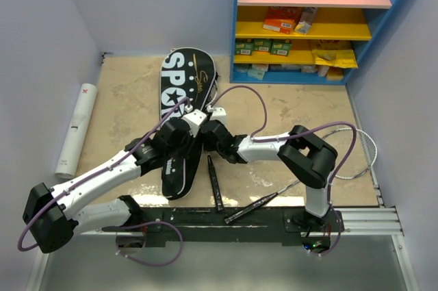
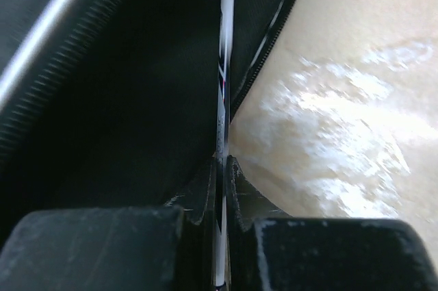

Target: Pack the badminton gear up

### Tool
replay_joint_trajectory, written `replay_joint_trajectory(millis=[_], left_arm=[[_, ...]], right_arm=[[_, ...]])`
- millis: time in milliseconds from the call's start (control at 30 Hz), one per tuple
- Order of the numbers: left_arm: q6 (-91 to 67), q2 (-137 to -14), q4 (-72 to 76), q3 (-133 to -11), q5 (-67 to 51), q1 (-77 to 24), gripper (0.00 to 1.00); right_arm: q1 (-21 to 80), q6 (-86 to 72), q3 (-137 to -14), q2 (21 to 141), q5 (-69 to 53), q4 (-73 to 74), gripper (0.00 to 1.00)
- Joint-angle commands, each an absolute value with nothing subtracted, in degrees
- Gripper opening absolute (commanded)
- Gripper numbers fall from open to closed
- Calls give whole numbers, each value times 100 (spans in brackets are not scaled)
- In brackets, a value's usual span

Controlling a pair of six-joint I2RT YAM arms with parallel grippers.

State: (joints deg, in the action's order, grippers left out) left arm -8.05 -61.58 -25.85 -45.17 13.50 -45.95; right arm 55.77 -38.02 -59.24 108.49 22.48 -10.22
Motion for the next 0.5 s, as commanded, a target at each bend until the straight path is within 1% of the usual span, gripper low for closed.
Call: replay_joint_trajectory(millis=[0,33,67,100,167,200,233,300,400,467], left_arm=[[-712,-6091,-2241,-4526,1195,-4579,0],[-721,-6091,-2233,-4526,1213,-4579,0],[-721,-6108,-2241,-4518,1204,-4579,0],[-721,-6117,-2241,-4526,1204,-4579,0],[-721,-6135,-2250,-4535,1230,-4588,0],[-721,-6135,-2259,-4544,1230,-4588,0],[-729,-6143,-2250,-4544,1239,-4588,0],[-721,-6170,-2250,-4544,1265,-4570,0],[-721,-6222,-2268,-4561,1301,-4579,0],[-721,-6258,-2276,-4562,1309,-4579,0]], right_arm=[[5537,-3911,-6345,10916,2013,-1846,0],[5537,-3998,-6346,10838,1987,-1794,0],[5528,-4025,-6267,10776,1969,-1758,6],[5537,-4043,-6214,10680,1960,-1714,17],[5537,-4148,-6047,10399,2004,-1548,31],[5528,-4166,-6003,10293,2021,-1312,40],[5537,-4210,-5933,10205,2039,-1170,45],[5537,-4263,-5906,9932,2109,-608,54],[5598,-4342,-5722,9520,2039,-19,57],[5703,-4377,-5599,9352,2065,524,57]])
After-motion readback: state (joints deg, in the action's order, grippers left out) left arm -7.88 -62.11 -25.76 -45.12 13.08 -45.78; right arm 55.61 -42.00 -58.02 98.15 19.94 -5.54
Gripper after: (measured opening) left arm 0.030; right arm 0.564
